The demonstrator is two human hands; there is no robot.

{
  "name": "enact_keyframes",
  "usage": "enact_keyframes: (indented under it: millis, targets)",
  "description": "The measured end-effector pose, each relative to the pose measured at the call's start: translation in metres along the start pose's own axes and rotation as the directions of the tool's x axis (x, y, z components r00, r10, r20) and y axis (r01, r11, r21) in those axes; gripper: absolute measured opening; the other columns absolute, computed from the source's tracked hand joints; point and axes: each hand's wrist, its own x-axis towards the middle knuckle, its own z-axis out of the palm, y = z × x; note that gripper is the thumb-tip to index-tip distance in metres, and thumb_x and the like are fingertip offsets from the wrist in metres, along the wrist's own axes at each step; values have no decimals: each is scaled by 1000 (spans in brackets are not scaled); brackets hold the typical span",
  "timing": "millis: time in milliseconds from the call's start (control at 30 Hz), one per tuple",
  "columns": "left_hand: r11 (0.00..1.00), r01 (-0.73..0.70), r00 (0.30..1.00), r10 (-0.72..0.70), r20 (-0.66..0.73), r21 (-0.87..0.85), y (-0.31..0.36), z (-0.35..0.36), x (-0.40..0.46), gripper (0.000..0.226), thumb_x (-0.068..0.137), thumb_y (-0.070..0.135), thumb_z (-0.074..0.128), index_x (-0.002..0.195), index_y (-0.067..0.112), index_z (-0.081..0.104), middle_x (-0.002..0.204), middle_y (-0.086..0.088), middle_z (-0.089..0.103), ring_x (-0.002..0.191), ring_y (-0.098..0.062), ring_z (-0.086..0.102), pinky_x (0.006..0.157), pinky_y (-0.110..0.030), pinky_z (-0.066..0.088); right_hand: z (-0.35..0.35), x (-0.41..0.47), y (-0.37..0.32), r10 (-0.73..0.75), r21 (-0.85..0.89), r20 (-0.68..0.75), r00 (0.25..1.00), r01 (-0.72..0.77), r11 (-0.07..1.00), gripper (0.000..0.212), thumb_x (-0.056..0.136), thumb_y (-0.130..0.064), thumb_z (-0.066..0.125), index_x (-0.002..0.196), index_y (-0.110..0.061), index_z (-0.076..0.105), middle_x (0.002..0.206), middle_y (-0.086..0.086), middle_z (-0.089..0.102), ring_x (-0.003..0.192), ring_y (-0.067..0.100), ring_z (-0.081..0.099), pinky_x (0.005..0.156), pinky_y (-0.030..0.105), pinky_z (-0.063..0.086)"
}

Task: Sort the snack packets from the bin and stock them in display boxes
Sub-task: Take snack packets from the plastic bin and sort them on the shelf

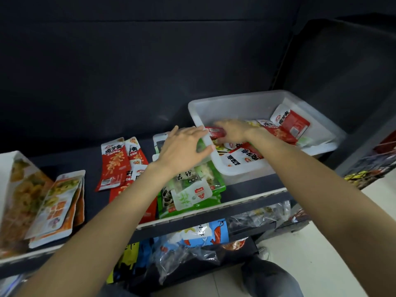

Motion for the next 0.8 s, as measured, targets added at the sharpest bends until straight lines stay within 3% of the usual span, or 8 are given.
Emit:
enact_keyframes:
  millis: [133,300,400,500,567,667,733,800]
  targets:
    - [1000,7,1000,-7,-10,-22,-3,4,0,59,93,59,38,142,27,39,152,9,32,140,-14,30,118,-40,13,9,25,-1,36,-108,88,995,-26,994,52,89,-56,51,129,-23,49,123,4,59,104,23,58,88,38,46]
    - [995,18,999,-21,-29,-98,-4,4,-1,57,91,58,43,140,28,44,150,10,35,138,-15,34,116,-39,17,-18,-1,2,112,13,-207,972,-112,994,41,100,-36,37,110,-5,62,106,17,64,96,34,60,72,33,39]
    - [986,35,999,-40,-25,-162,0,-6,-1,48,92,51,48,134,27,51,146,10,42,134,-13,37,112,-38,24,-37,-36,9,211,301,-468,858,-70,951,29,97,-27,51,90,-3,65,90,18,68,87,34,63,70,35,45]
    - [938,121,991,-134,-19,-324,3,-16,-2,37,96,46,43,125,28,59,129,7,59,120,-14,51,100,-34,40,-48,-82,-4,248,455,-695,675,145,879,21,94,-22,57,100,-8,71,93,5,73,86,19,68,77,32,52]
    - [791,196,970,-243,-4,-580,5,-24,-11,38,98,49,36,118,30,62,111,7,68,103,-12,62,95,-35,47,-48,-112,-24,201,459,-769,606,305,834,22,93,-18,58,110,-12,71,99,-7,70,91,6,65,82,20,51]
    - [373,258,939,-316,139,-891,8,-39,-33,52,99,52,25,117,20,62,98,1,73,90,-13,69,88,-34,54,-35,-137,-54,17,338,-844,535,508,792,23,91,-7,59,110,-10,70,106,-4,70,99,7,66,91,25,51]
    - [150,278,924,-312,221,-949,4,-50,-53,51,98,52,29,119,16,59,98,-4,73,89,-18,71,76,-30,58,-19,-136,-76,-167,174,-857,487,578,797,28,87,-1,55,108,-10,72,110,2,70,108,16,63,97,30,48]
    - [61,252,916,-338,218,-966,-9,-57,-75,36,98,39,44,119,16,60,99,-2,72,89,-15,70,69,-25,56,-2,-125,-100,-351,-11,-813,465,591,807,33,84,-5,51,107,-14,73,118,3,67,120,23,54,103,33,41]
